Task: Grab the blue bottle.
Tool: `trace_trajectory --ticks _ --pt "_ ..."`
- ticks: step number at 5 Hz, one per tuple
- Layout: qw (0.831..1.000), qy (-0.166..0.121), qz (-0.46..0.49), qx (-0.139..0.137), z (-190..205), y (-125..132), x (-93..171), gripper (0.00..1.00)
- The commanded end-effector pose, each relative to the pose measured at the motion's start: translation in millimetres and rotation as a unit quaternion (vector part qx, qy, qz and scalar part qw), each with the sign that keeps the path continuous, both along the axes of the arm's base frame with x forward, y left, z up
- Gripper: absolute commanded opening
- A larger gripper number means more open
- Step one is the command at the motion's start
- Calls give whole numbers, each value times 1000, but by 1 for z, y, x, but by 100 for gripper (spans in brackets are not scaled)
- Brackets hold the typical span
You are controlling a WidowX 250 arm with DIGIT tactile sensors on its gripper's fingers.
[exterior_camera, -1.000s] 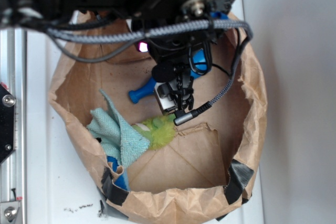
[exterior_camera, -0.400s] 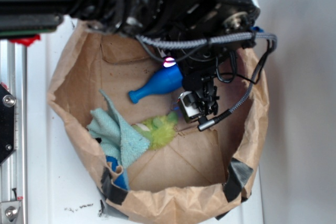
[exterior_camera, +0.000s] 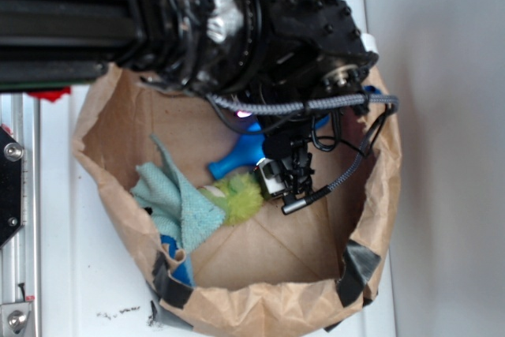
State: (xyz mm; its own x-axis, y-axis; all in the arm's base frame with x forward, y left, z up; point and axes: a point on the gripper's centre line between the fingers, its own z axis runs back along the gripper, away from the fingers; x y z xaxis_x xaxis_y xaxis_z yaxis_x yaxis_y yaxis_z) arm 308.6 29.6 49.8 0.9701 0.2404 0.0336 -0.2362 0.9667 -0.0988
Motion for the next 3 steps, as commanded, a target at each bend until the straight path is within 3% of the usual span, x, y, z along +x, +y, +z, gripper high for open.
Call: trace_trajectory --ticks 1,3 --pt "999 -18 -7 33 12 -3 4 0" --pt "999 -25 -10 45 12 -1 8 0"
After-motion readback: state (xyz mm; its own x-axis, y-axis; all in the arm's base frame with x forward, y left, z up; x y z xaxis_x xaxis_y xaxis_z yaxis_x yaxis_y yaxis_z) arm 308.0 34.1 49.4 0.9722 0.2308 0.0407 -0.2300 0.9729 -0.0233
